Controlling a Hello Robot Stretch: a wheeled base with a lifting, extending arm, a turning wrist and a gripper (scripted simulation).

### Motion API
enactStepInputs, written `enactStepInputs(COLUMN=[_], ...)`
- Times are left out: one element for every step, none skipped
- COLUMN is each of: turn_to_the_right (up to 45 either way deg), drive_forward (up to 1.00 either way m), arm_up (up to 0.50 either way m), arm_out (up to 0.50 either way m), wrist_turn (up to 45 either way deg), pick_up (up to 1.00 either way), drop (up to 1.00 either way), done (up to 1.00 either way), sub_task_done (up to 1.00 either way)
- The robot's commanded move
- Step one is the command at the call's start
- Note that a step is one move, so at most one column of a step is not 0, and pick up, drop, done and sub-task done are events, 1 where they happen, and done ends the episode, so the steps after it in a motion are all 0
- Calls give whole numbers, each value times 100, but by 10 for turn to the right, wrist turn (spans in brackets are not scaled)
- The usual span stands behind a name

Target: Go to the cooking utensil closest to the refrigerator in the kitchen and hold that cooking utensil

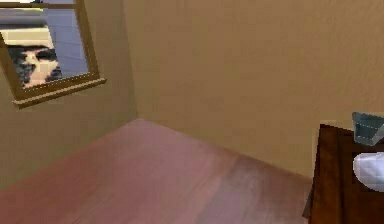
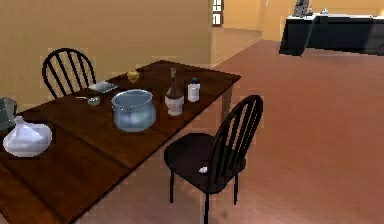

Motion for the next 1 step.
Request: enactStepInputs(turn_to_the_right=[-120], drive_forward=[0], arm_up=[0], arm_out=[0], wrist_turn=[0], pick_up=[0], drop=[0], done=[0], sub_task_done=[0])
